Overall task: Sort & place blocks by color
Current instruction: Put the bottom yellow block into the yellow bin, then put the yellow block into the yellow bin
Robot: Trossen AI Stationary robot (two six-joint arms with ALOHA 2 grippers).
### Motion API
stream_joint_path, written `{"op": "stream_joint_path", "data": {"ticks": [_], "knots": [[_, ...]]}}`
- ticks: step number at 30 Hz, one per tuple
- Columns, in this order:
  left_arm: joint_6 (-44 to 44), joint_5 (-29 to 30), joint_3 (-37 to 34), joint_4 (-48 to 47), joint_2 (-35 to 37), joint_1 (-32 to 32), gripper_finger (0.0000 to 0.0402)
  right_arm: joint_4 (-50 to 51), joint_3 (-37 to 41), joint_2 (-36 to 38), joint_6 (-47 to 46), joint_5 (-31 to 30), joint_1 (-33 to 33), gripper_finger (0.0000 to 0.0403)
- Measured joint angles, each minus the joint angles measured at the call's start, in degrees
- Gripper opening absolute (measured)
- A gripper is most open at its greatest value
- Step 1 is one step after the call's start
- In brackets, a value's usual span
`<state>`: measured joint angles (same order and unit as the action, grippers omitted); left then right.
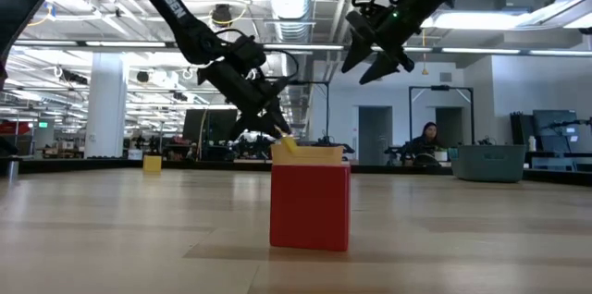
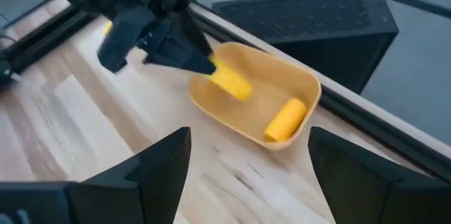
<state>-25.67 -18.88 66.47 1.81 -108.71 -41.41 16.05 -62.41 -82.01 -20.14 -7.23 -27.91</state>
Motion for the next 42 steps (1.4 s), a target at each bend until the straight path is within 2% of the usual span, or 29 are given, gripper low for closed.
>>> {"op": "stream_joint_path", "data": {"ticks": [6, 11, 19, 21, 24, 26, 34, 42], "knots": [[1.2, -0.4, 2.3, -2.5, -0.3, 0.5, 0.0159, 1.6, 0.0, 0.4, 0.0, 1.5, -0.5, 0.0301], [1.2, -1.6, 3.9, -2.4, -0.3, 0.7, 0.0189, 1.5, 0.0, 0.3, -0.1, 5.7, -1.2, 0.0301], [0.1, -2.7, 4.3, -3.3, 1.6, 0.9, 0.0194, 1.4, 0.0, 0.3, -1.0, 8.6, -1.0, 0.0301], [0.0, -2.7, 4.3, -3.9, 2.7, 0.9, 0.0194, 0.8, 0.0, 0.3, 0.2, 11.7, -0.8, 0.0301], [0.1, -2.6, 4.3, -3.9, 4.2, 1.0, 0.0194, -2.0, 0.0, 0.3, 2.7, 19.7, 0.3, 0.0301], [0.0, -2.2, 4.3, -3.6, 5.2, 1.0, 0.0194, -3.6, 0.0, 0.3, 2.9, 22.2, 1.5, 0.0301], [0.6, 0.5, 4.3, -3.4, 9.4, 1.7, 0.0194, -3.0, 0.0, 0.3, 3.3, 19.4, 4.3, 0.0301], [1.2, 2.7, 4.3, -3.9, 10.9, 3.1, 0.0194, -3.1, 0.0, 0.3, 3.1, 19.1, 5.4, 0.0301]]}}
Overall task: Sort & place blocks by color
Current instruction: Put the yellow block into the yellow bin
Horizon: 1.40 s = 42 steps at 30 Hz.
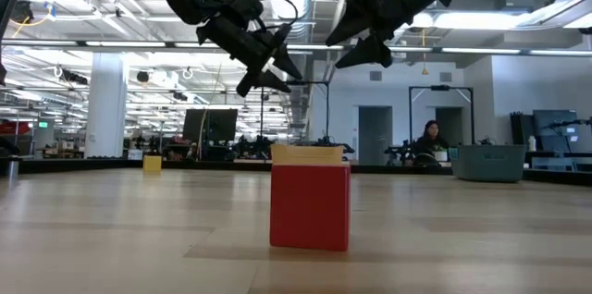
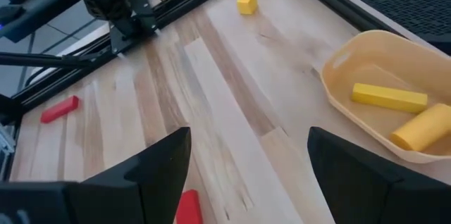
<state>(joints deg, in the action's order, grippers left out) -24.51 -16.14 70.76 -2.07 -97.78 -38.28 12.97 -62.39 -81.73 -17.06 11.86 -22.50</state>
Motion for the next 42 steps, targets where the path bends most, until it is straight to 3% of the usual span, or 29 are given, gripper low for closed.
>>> {"op": "stream_joint_path", "data": {"ticks": [4, 10, 15, 21, 27, 42], "knots": [[0.0, 1.1, 0.0, -2.4, 0.0, 0.8, 0.0194, -0.1, 0.0, 0.0, -0.4, -0.3, 1.0, 0.0301], [3.2, 6.7, 0.0, -15.4, 0.0, 0.8, 0.0194, -1.5, 0.1, -2.0, -1.0, -1.6, 2.6, 0.0302], [6.0, 7.0, 0.0, -21.2, 0.0, 0.8, 0.0194, -8.2, 0.0, -6.5, -6.6, -1.2, 2.8, 0.0302], [7.5, 7.3, 0.0, -23.6, 0.5, 1.0, 0.0194, -17.1, 0.0, -12.4, -14.2, 3.2, 3.6, 0.0302], [10.6, 7.5, 0.0, -26.1, 2.1, 1.1, 0.0194, -24.6, -0.1, -16.2, -17.8, 3.3, 5.1, 0.0302], [13.4, 10.3, 0.0, -27.2, 6.1, -0.5, 0.0194, -20.2, -10.0, -20.8, -13.4, 4.7, 3.1, 0.0302]]}}
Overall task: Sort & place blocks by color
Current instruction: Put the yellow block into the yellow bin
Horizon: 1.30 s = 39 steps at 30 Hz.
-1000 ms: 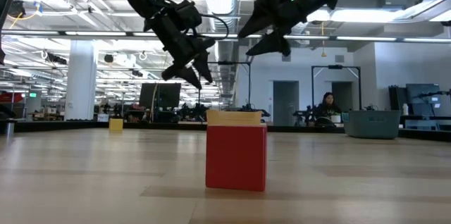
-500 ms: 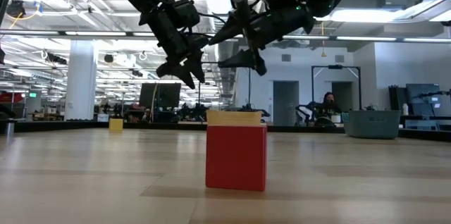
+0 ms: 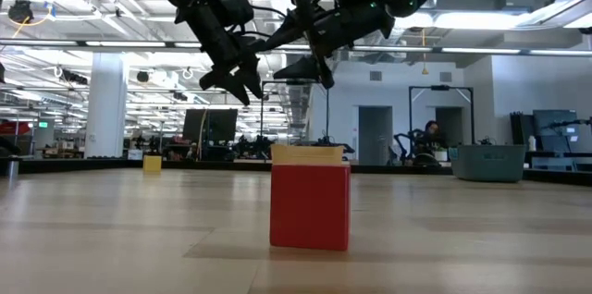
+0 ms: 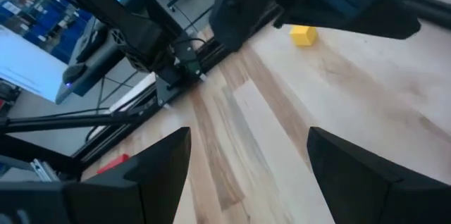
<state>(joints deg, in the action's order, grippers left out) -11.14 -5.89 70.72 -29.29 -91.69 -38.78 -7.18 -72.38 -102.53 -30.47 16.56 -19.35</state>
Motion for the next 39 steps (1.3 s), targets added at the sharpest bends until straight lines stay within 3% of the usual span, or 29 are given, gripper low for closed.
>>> {"op": "stream_joint_path", "data": {"ticks": [20, 28, 39], "knots": [[-1.6, -1.2, 0.0, 0.4, 2.4, -1.2, 0.0194, 3.9, 0.0, 0.1, 2.7, 0.4, -0.7, 0.0301], [-2.1, 4.6, -0.1, -4.1, 9.3, -1.2, 0.0194, 3.4, 0.0, 0.1, 5.5, 2.4, -0.5, 0.0301], [-14.8, 13.3, -18.6, -7.6, 15.1, -1.9, 0.0194, 1.8, 0.1, 0.2, 7.0, 3.2, -0.1, 0.0301]]}}
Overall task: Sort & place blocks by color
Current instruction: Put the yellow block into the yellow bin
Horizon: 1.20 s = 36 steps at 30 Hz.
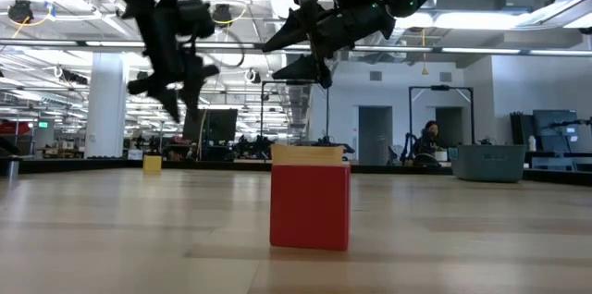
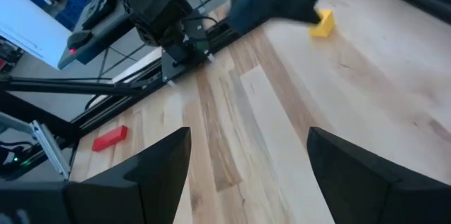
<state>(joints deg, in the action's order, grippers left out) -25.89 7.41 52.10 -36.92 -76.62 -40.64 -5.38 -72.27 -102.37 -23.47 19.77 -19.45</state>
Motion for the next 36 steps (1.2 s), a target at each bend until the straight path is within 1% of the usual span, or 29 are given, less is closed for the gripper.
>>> {"op": "stream_joint_path", "data": {"ticks": [2, 5, 10, 13, 15, 19, 23, 25, 31, 36], "knots": [[-3.4, 0.6, -2.8, 0.1, 0.0, -0.8, 0.0194, -0.7, 0.0, 0.0, 0.0, 0.0, 0.3, 0.0301], [-6.4, 2.2, -4.9, -0.2, 0.0, -2.2, 0.0194, -0.9, 0.0, 0.0, 0.0, 0.0, 0.7, 0.0301], [-5.4, 5.0, -5.1, -1.7, 0.0, -5.0, 0.0194, -1.0, 0.0, 0.0, 0.0, 0.0, 1.1, 0.0301], [-5.1, 10.3, -5.1, -2.1, -0.6, -6.6, 0.0194, -1.1, 0.0, 0.0, 0.0, 0.0, 1.1, 0.0301], [-5.3, 11.8, -5.1, -2.2, -2.3, -8.2, 0.0194, -1.1, 0.0, 0.0, 0.0, -0.1, 1.0, 0.0301], [-8.5, 9.5, -5.1, -1.2, -7.2, -10.7, 0.0194, -1.1, 0.0, 0.0, 0.0, -0.1, 1.1, 0.0301], [-11.8, 9.2, -5.0, 1.7, -10.9, -11.3, 0.0194, -1.1, 0.0, 0.0, -1.5, -0.1, 1.2, 0.0301], [-13.1, 8.0, -4.9, 3.7, -12.1, -11.5, 0.0194, -1.1, 0.0, 0.0, -1.8, -0.1, 1.4, 0.0301], [-13.3, 6.5, -4.9, 8.2, -12.5, -11.8, 0.0194, -1.0, 0.0, 0.0, -2.1, -0.1, 1.9, 0.0301], [-12.2, 3.7, -3.8, 7.5, -12.6, -12.2, 0.0194, -0.9, 0.0, 0.0, -3.5, -0.1, 2.5, 0.0301]]}}
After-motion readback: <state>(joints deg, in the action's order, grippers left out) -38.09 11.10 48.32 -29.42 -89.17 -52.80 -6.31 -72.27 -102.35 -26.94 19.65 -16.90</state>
